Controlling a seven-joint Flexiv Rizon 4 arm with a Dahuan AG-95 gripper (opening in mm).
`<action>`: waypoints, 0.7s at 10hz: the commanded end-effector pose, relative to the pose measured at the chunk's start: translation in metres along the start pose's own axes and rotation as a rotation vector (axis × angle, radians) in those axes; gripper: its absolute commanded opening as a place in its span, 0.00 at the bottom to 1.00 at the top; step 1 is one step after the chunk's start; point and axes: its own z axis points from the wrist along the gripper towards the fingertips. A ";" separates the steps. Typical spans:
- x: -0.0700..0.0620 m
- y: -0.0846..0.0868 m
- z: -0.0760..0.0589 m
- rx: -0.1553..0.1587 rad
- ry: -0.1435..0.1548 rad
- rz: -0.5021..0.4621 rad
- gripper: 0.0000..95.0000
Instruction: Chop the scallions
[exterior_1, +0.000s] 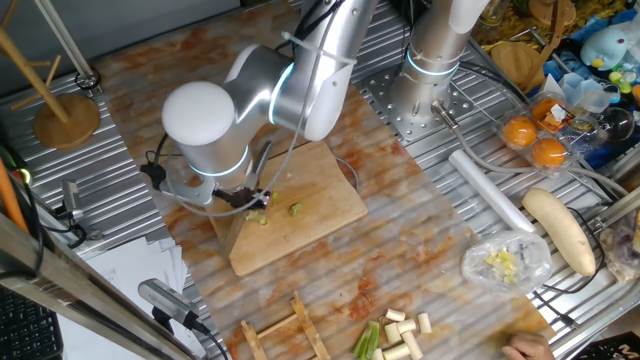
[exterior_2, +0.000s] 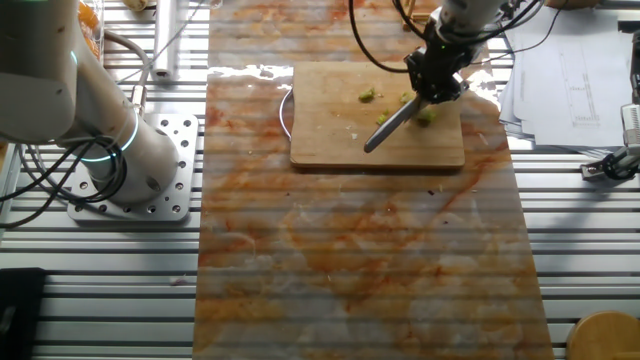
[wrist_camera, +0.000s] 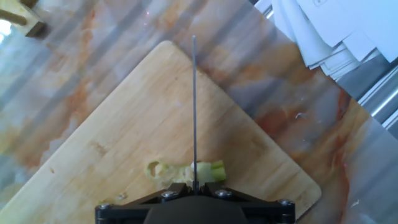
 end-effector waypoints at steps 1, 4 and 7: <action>-0.003 0.000 0.023 0.008 -0.003 -0.004 0.00; -0.003 0.002 0.025 0.023 0.004 -0.024 0.00; 0.011 0.002 0.030 0.030 -0.009 -0.055 0.00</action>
